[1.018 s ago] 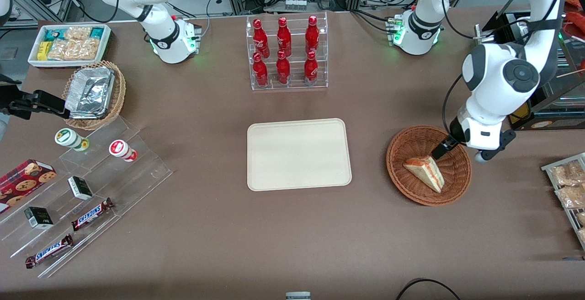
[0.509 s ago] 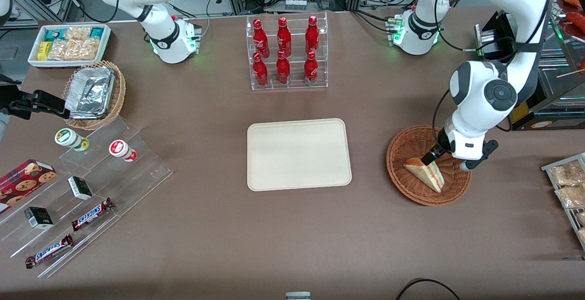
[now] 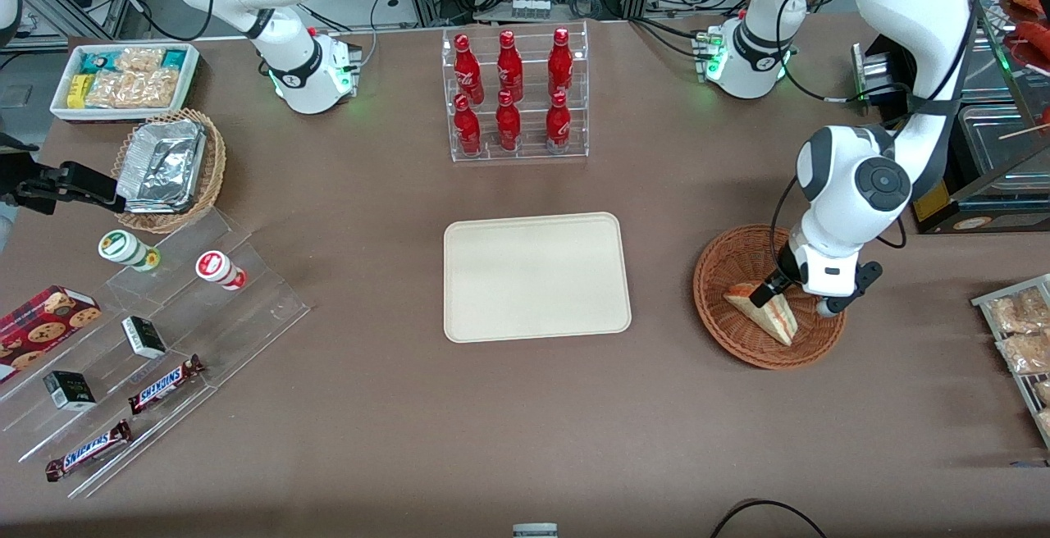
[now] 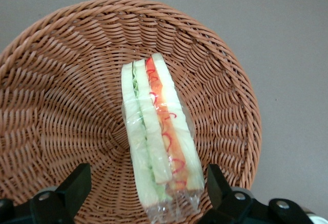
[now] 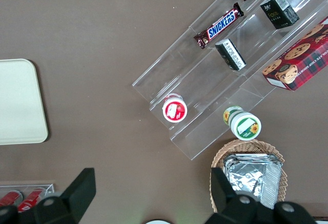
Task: Place sandwich from basket to tray
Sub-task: 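Lower the left gripper and close it on the wrapped sandwich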
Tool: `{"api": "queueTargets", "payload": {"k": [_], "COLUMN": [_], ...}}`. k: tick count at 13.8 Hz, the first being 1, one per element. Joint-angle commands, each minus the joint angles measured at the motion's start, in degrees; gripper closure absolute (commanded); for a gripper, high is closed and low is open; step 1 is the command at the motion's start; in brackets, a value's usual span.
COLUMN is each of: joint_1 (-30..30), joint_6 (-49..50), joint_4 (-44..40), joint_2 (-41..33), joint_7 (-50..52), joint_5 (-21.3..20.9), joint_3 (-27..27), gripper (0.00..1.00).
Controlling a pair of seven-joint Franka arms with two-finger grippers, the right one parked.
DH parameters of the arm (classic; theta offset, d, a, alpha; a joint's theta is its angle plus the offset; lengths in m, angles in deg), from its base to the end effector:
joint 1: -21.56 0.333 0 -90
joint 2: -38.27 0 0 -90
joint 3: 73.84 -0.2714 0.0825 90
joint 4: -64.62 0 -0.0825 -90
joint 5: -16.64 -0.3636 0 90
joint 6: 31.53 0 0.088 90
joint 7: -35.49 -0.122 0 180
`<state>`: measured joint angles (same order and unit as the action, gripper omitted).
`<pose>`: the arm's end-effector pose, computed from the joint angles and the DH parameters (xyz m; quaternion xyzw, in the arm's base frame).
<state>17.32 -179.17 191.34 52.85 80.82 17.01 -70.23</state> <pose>0.5357 -0.0743 0.2314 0.9442 0.3246 0.0453 0.0336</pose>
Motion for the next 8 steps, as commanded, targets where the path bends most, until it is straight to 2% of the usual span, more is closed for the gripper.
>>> {"api": "queueTargets", "payload": {"k": [1, 3, 4, 5, 7, 8], "joint_1": [-0.33, -0.33, -0.33, -0.33, -0.94, -1.12], "joint_6": [-1.86, -2.91, -3.61, -3.71, -3.71, -3.71], "joint_4": [-0.25, -0.34, -0.34, -0.43, -0.69, -1.47], "joint_2": [1.07, 2.03, 2.39, 2.74, 2.92, 3.53], "joint_7": [1.69, 1.69, 1.69, 1.69, 0.64, 1.07], "joint_5": [0.07, 0.07, 0.15, 0.07, 0.15, 0.15], "joint_3": [0.26, 0.35, 0.35, 0.35, 0.35, 0.35], "gripper": [0.00, 0.00, 0.03, 0.28, 0.90, 1.00]}}
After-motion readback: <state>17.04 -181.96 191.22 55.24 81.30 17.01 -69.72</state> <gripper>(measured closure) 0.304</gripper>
